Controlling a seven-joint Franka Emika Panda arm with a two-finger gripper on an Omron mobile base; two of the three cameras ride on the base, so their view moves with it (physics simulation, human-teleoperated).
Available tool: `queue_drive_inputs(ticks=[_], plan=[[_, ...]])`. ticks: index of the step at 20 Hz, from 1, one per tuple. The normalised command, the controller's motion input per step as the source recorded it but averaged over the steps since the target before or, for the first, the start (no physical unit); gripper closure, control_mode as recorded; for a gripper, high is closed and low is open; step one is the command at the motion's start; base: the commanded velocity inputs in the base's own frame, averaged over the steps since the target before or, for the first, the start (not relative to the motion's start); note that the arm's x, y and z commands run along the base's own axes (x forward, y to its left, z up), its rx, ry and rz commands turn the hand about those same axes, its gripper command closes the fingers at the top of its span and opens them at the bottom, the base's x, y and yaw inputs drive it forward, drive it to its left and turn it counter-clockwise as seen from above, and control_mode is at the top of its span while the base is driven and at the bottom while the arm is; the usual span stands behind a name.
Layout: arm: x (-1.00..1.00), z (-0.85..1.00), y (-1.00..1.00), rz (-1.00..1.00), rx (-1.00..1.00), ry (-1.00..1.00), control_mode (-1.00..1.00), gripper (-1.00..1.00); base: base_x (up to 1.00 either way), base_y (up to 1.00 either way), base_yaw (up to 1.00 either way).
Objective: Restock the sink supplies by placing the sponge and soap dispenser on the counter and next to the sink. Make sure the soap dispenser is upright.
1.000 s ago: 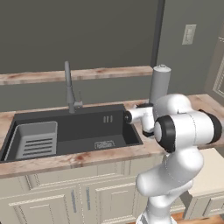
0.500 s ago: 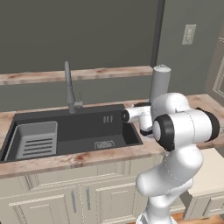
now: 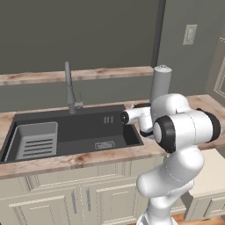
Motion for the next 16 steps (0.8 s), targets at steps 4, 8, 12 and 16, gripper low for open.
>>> queue_drive_inputs(ticks=[4, 8, 12, 16], plan=[[-0.19, 0.06, 0.00, 0.00, 0.00, -0.08, -1.00, -1.00, 0.00, 0.00, 0.00], [-0.34, 0.12, 0.00, 0.00, 0.00, -0.09, -1.00, -1.00, 0.00, 0.00, 0.00], [-0.04, 0.18, 0.04, 0.00, 0.00, -0.04, -1.00, -1.00, 0.00, 0.00, 0.00], [-0.07, 0.20, 0.00, 0.00, 0.00, -0.04, -1.00, -1.00, 0.00, 0.00, 0.00]])
